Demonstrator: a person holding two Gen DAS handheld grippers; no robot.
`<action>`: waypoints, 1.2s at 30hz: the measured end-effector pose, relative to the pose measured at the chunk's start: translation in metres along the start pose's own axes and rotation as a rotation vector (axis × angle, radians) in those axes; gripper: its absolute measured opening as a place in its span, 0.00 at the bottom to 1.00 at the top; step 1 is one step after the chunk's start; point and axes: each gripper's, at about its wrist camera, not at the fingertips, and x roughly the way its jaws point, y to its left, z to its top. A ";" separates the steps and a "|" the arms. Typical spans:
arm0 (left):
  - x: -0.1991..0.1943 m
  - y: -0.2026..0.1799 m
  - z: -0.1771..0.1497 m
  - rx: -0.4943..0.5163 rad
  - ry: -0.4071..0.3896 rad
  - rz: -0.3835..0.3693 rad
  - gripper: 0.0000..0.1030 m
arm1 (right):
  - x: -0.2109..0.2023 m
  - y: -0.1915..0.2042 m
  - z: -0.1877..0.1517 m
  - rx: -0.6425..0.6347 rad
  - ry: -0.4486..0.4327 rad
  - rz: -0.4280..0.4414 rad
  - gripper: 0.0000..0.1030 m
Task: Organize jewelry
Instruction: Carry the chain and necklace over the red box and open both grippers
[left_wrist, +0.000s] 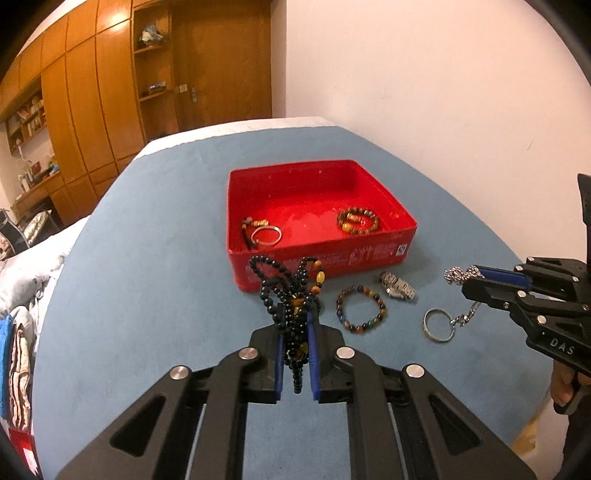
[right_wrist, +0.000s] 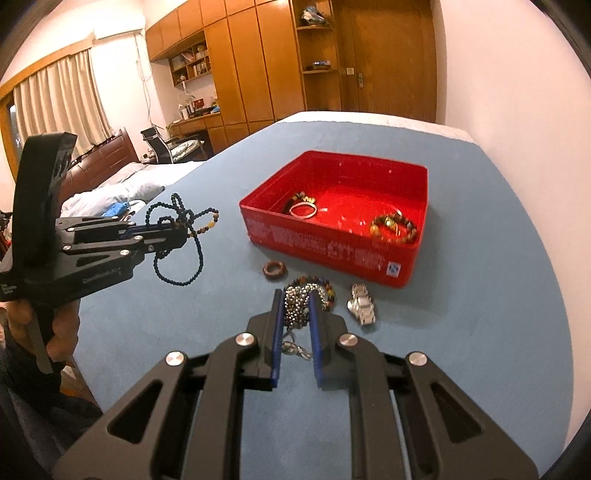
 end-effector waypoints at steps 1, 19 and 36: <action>0.000 0.000 0.003 0.005 -0.006 0.002 0.10 | 0.000 -0.001 0.005 -0.007 -0.004 -0.005 0.11; 0.045 0.027 0.101 0.053 -0.047 -0.008 0.10 | 0.038 -0.048 0.112 -0.033 -0.015 -0.032 0.11; 0.195 0.033 0.109 0.030 0.166 -0.072 0.10 | 0.188 -0.094 0.120 0.018 0.212 -0.061 0.11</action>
